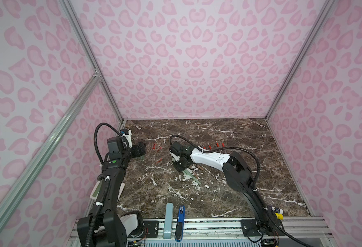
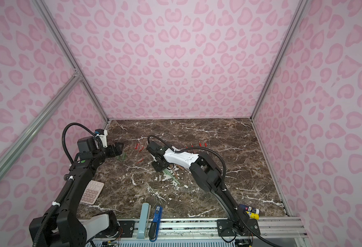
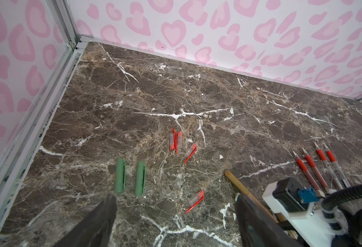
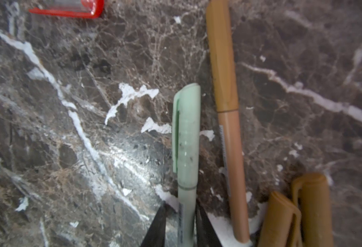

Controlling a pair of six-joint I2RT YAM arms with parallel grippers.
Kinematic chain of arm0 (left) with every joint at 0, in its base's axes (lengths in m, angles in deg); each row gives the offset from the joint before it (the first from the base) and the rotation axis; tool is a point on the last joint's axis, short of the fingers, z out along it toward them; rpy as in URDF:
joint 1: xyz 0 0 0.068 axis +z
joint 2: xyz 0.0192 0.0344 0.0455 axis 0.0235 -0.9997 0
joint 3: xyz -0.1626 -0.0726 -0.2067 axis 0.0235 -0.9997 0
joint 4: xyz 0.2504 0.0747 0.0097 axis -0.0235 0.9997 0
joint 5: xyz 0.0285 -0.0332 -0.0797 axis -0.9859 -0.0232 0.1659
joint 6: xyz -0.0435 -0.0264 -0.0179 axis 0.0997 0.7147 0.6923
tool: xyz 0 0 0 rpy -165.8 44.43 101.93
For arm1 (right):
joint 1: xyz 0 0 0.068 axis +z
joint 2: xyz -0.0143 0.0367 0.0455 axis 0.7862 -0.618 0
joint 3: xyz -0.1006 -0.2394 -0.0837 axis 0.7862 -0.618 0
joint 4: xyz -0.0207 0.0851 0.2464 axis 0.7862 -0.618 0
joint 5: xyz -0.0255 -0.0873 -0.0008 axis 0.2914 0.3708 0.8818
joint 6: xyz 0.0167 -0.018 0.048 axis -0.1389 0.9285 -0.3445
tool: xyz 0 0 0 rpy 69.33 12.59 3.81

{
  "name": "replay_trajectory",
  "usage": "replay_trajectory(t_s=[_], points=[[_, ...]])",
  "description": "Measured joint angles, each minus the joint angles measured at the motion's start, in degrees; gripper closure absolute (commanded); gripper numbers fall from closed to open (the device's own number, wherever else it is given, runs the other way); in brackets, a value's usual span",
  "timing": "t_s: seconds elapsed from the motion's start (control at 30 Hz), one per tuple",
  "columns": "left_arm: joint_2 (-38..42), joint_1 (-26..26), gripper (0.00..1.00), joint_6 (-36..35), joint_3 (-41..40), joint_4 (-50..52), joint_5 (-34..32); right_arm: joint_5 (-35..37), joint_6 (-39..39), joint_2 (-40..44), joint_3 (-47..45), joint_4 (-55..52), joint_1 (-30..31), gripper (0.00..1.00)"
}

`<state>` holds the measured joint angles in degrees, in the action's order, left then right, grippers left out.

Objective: Remove pen caps from pens
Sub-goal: Pick up the pen from the center of the table.

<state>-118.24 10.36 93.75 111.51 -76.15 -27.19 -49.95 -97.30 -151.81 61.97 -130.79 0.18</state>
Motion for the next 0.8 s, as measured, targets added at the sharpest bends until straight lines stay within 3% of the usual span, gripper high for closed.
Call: replay_trajectory(t_s=[0.27, 0.57, 0.8], points=[[-1.6, 0.0, 0.12, 0.5, 0.2, 0.0, 0.5, 0.1, 0.7, -1.6, 1.9, 1.2, 0.2, 0.90], [-2.8, 0.0, 0.12, 2.3, 0.9, -0.4, 2.4, -2.7, 0.6, 1.1, -0.4, 0.2, 0.1, 0.92], [-2.8, 0.0, 0.12, 4.8, 1.0, -2.1, 7.1, -6.1, -2.1, 8.0, -4.5, 4.1, -1.4, 0.94]])
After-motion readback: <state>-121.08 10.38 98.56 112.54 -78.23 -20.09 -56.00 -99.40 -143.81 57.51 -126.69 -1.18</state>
